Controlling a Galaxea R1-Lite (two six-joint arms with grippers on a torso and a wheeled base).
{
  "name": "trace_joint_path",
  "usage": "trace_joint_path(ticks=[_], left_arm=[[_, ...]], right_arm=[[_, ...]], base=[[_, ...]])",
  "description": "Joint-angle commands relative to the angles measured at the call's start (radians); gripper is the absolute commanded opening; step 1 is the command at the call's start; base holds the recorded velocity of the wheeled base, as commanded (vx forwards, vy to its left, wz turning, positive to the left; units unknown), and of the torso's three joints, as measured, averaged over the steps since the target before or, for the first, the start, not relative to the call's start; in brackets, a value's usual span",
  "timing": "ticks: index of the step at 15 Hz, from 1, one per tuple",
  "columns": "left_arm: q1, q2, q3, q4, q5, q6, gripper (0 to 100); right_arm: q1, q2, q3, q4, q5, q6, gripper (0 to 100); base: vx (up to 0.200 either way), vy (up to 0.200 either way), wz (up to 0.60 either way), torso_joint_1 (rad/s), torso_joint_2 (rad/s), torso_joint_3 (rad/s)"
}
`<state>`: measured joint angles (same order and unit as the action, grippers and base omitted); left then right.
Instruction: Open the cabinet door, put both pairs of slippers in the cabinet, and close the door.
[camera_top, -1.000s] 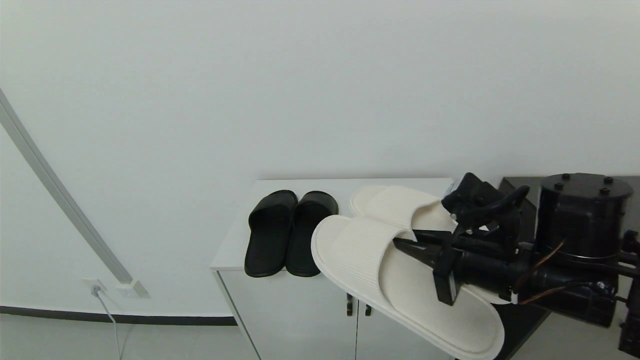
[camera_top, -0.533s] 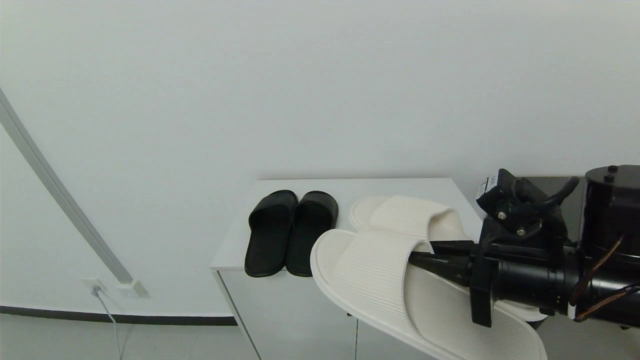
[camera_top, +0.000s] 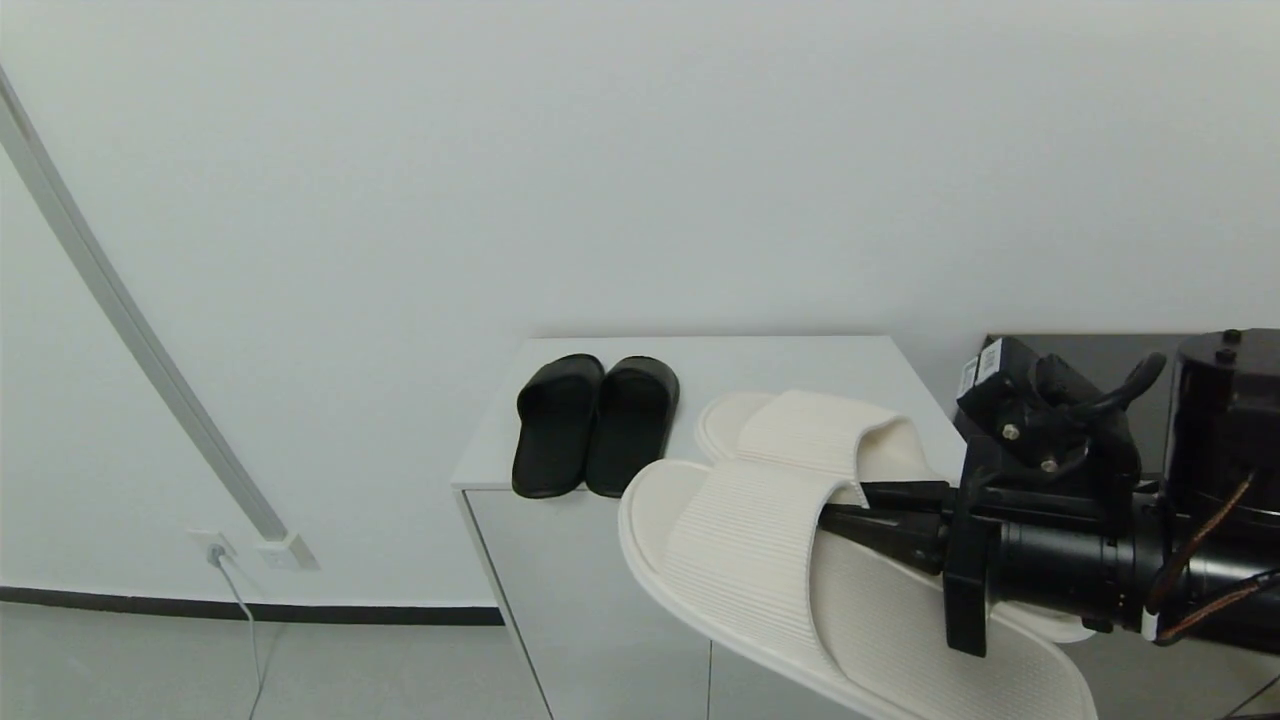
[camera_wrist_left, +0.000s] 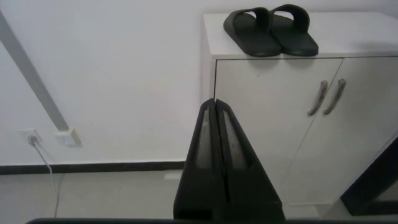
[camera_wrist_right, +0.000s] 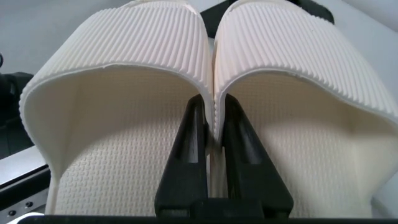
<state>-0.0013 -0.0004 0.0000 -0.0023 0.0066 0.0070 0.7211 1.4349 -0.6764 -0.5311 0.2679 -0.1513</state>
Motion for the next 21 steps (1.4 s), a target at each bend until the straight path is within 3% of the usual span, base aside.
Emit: trace_joint_path(ticks=[1, 15, 16, 21], left_arm=[[0.000, 0.000, 0.000, -0.001, 0.001, 0.001, 0], [0.000, 0.000, 0.000, -0.001, 0.000, -0.007, 0], [0.000, 0.000, 0.000, -0.001, 0.000, -0.007, 100], [0.000, 0.000, 0.000, -0.001, 0.000, -0.005, 100]], right_arm=[[0.001, -0.001, 0.004, 0.002, -0.001, -0.001, 0], [0.005, -0.004, 0.054, -0.004, -0.001, -0.005, 0], [0.005, -0.005, 0.057, -0.004, -0.001, -0.005, 0], [0.011, -0.033, 0.081, -0.003, -0.001, -0.008, 0]], base=[[0.000, 0.000, 0.00, 0.000, 0.00, 0.000], [0.000, 0.000, 0.00, 0.000, 0.00, 0.000], [0.000, 0.000, 0.00, 0.000, 0.00, 0.000], [0.000, 0.000, 0.00, -0.103, 0.24, 0.134]])
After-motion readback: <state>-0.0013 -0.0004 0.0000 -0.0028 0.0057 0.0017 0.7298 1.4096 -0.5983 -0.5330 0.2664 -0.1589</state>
